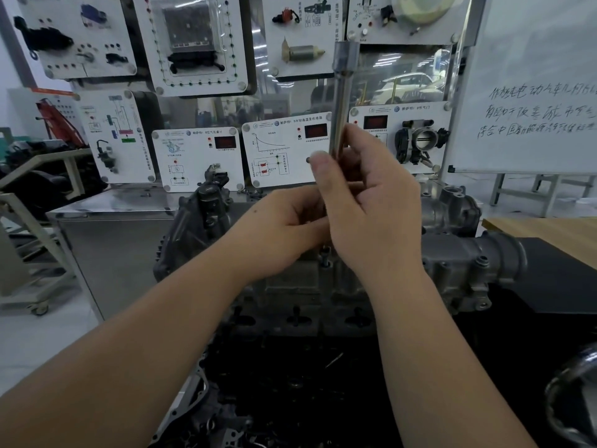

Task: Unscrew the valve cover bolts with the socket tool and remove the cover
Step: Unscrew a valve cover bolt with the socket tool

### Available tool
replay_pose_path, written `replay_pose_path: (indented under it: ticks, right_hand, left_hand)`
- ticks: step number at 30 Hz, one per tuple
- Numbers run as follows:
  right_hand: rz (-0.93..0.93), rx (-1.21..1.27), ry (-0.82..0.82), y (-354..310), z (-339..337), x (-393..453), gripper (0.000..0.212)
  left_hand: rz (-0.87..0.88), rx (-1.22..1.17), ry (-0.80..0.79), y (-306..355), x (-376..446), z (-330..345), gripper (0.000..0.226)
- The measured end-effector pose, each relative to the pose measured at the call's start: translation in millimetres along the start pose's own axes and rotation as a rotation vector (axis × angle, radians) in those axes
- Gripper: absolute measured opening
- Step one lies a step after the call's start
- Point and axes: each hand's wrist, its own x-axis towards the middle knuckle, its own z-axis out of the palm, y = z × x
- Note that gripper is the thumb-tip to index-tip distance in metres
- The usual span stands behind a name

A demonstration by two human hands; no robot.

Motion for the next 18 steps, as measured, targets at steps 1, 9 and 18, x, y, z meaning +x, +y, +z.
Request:
replay_pose_path:
  ticks: [1,9,18]
  right_hand:
    - [-0.008,-0.001,0.012,0.3,-0.6,0.1,0.018]
    - [0.071,0.109,-0.004,1.3,-2.3,-0.4,0.044]
    - [0.082,0.113,-0.019,1.8,-4.6,0.7,0.020]
  left_hand:
    - [-0.002,0.013,0.016,0.0,0.3,0.3,0.028]
    - [-0.062,-0.052,-0.041,0.5,-1.3,-4.9,0.045]
    - [-0.044,0.006,0.002,0.9,-1.0,-0.3,0.050]
